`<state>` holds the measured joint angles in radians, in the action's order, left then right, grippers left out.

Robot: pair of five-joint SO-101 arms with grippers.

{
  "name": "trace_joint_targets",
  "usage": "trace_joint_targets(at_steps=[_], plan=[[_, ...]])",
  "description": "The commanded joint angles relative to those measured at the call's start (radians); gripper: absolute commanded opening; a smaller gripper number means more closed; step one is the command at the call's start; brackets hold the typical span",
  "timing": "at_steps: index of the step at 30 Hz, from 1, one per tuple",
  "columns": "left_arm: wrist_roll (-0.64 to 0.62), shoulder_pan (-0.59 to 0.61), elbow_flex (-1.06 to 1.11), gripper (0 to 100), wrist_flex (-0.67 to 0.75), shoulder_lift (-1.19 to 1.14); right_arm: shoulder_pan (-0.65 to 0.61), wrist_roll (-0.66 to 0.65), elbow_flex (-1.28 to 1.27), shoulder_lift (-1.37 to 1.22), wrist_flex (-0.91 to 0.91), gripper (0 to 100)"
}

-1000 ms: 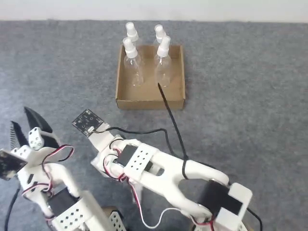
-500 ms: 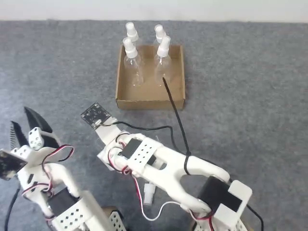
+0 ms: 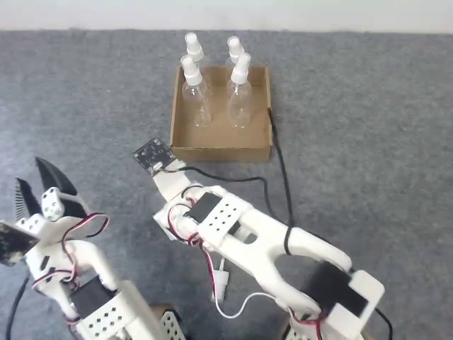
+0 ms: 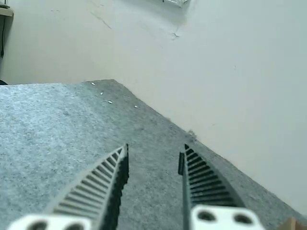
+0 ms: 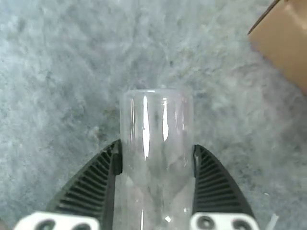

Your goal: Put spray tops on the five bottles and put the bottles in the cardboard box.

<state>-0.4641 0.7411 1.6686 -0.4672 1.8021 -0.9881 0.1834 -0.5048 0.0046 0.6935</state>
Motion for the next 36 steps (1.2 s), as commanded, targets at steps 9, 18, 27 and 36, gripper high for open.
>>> trace_joint_targets(at_steps=[9,18,27,36], plan=[[-0.057,-0.054,-0.05,16,0.029,0.017,0.036,0.132,-0.041,0.292,0.059,8.0],[-0.054,-0.071,-0.038,16,0.034,0.017,0.122,0.135,-0.041,0.433,0.199,8.0],[-0.054,-0.074,-0.038,16,0.034,0.017,0.303,0.138,-0.046,0.578,0.357,8.0],[-0.054,-0.074,-0.038,16,0.034,0.017,0.475,0.321,-0.048,0.63,0.489,8.2]])
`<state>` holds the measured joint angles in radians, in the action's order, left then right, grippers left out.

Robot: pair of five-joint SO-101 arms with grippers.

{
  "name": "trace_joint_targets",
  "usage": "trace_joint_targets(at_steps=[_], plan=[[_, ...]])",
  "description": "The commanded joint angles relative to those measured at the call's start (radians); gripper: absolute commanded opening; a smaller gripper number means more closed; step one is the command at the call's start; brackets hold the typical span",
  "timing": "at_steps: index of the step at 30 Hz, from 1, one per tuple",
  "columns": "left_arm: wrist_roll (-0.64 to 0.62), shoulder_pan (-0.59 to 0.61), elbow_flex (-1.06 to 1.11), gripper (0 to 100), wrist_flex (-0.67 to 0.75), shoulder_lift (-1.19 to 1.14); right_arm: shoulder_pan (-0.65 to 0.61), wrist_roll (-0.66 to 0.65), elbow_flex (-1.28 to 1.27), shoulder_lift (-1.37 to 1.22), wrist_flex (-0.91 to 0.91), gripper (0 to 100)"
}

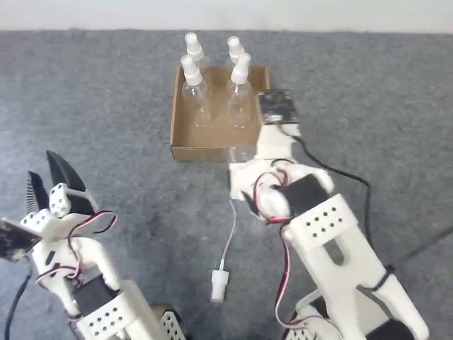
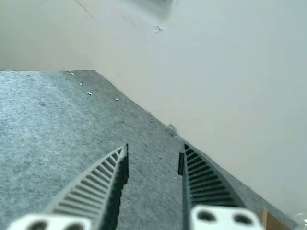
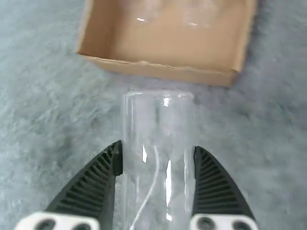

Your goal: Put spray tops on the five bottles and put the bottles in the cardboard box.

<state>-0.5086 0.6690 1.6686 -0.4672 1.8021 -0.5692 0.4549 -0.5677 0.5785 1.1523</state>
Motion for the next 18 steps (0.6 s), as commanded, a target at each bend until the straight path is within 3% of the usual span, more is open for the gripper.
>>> trace_joint_targets(at_steps=[1,18], plan=[[-0.008,-0.002,-0.038,16,0.034,0.017,0.076,0.071,0.015,0.056,0.035,8.4],[-0.008,-0.002,-0.038,16,0.034,0.017,0.427,0.341,-0.014,0.056,0.028,8.2]])
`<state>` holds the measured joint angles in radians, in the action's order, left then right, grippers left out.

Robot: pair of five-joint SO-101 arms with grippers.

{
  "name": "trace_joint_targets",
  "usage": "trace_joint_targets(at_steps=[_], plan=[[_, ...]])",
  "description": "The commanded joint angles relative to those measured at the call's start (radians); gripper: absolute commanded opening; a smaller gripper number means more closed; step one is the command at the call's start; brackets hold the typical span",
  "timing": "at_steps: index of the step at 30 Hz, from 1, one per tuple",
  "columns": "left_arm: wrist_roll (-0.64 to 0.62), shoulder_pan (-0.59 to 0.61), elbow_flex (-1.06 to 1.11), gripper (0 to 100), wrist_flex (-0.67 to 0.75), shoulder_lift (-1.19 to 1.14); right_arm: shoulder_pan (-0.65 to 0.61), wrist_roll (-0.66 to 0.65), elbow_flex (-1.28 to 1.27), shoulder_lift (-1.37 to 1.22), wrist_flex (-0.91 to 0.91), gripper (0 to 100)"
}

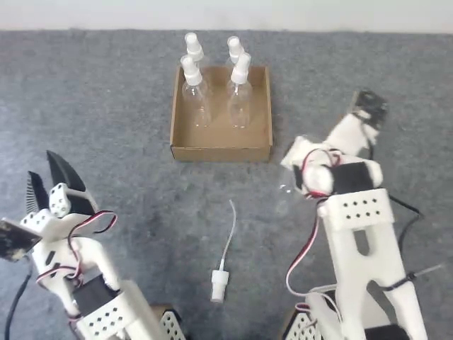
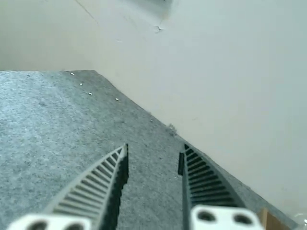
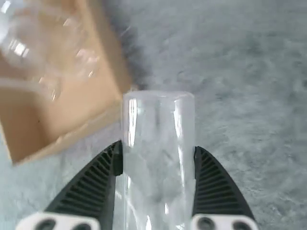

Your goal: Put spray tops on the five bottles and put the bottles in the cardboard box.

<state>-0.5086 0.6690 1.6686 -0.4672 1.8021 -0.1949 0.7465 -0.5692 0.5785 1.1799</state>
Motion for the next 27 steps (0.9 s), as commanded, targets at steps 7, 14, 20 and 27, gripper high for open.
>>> trace_joint_targets(at_steps=[7,14,20,27], plan=[[-0.008,-0.002,-0.038,16,0.034,0.017,0.076,0.107,-0.115,0.054,-0.002,8.0],[-0.008,-0.002,-0.038,16,0.032,0.017,0.096,0.173,-0.213,0.051,-0.107,8.4],[-0.008,-0.002,-0.038,16,0.032,0.017,0.145,0.189,-0.238,-0.082,-0.228,8.5],[-0.008,-0.002,-0.036,16,0.032,0.017,0.157,0.236,-0.121,-0.329,-0.234,8.6]])
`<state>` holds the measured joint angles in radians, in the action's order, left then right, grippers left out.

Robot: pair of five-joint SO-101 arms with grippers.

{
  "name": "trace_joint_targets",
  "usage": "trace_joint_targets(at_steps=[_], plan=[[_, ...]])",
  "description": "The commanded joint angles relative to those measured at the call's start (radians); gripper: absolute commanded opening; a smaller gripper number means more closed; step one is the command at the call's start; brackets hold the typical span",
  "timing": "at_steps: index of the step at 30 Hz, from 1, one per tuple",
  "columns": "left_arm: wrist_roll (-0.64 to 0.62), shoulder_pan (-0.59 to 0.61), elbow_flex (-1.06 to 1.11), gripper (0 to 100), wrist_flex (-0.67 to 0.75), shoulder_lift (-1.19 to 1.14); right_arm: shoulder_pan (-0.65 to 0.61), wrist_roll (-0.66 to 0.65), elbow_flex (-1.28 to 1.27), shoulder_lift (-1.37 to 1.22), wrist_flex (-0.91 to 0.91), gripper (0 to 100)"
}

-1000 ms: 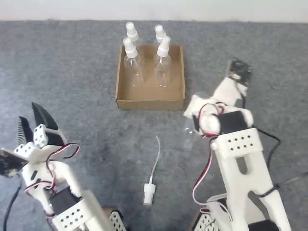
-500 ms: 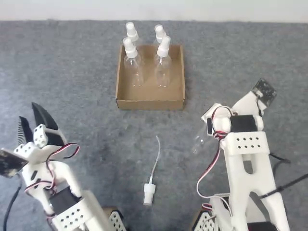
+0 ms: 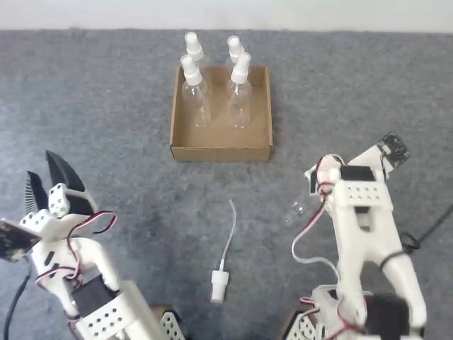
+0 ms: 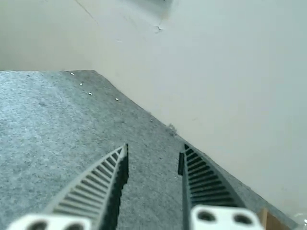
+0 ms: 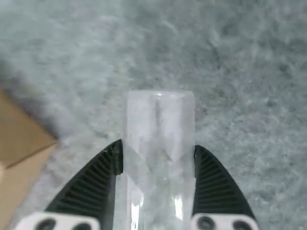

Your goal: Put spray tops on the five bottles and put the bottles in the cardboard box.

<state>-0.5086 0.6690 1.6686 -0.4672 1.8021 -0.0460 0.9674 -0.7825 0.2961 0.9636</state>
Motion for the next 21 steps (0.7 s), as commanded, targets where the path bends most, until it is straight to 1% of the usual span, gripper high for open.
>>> trace_joint_targets(at_steps=[1,3,6,8,12,18,21], plan=[[-0.008,-0.002,-0.036,16,0.032,0.017,0.007,0.015,0.106,-0.074,-0.018,8.7],[-0.008,-0.002,-0.036,16,0.032,0.017,0.004,0.017,0.124,-0.11,-0.018,11.9],[-0.008,-0.002,-0.036,16,0.032,0.017,0.002,0.017,0.133,-0.136,-0.018,20.9],[-0.008,-0.002,-0.036,16,0.032,0.017,-0.005,0.015,0.133,-0.137,-0.018,24.2],[-0.008,-0.002,-0.036,16,0.032,0.017,-0.033,0.015,0.155,-0.136,0.018,24.3],[-0.008,-0.002,-0.036,16,0.032,0.017,-0.073,0.015,0.292,-0.136,0.197,24.5],[-0.008,-0.002,-0.036,16,0.032,0.017,-0.074,0.012,0.344,-0.136,0.251,24.6]])
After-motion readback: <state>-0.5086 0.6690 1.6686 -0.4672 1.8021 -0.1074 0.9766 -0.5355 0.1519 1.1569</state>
